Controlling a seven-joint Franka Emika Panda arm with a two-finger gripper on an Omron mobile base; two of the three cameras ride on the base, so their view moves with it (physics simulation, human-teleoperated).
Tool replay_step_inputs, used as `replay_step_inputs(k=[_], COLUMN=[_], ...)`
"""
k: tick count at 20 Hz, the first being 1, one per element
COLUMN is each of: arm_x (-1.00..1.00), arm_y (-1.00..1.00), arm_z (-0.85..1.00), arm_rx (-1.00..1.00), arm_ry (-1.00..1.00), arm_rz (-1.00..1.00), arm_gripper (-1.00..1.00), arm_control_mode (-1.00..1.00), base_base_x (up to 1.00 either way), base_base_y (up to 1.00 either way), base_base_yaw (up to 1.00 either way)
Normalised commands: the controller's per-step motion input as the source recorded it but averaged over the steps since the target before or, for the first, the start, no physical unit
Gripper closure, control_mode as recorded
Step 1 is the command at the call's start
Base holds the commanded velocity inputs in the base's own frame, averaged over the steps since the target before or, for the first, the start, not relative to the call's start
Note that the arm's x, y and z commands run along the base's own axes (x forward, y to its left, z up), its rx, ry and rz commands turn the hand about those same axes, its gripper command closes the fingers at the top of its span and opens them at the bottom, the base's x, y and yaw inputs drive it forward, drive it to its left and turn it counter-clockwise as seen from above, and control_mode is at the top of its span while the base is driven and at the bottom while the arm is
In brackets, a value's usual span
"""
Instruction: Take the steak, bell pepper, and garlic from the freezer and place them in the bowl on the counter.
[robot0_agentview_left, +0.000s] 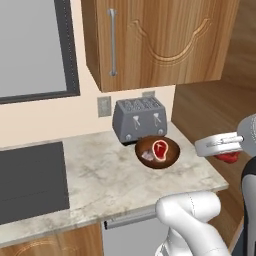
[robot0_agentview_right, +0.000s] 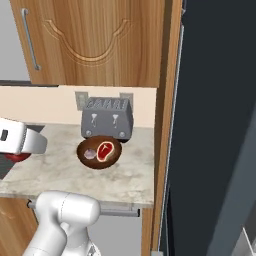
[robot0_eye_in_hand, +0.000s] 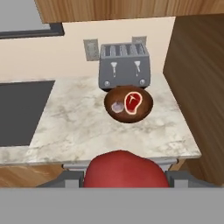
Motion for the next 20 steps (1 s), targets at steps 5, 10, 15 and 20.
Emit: replay_step_inputs(k=[5, 10, 15, 20], arm_x=[0.00, 0.00, 0.00, 0.00], arm_y=[0.00, 0.00, 0.00, 0.00], arm_z=[0.00, 0.00, 0.00, 0.00], arm_rx=[0.00, 0.00, 0.00, 0.00], arm_ry=[0.00, 0.00, 0.00, 0.00], arm_rz=[0.00, 0.00, 0.00, 0.00], arm_gripper=[1.00, 1.00, 1.00, 1.00], arm_control_mode=[1.00, 1.00, 1.00, 1.00], base_base_x=[0.59, 0.52, 0.44, 0.37], base_base_y=[-0.14, -0.12, -0.07, -0.07], base_base_yaw=[0.00, 0.04, 0.10, 0.11])
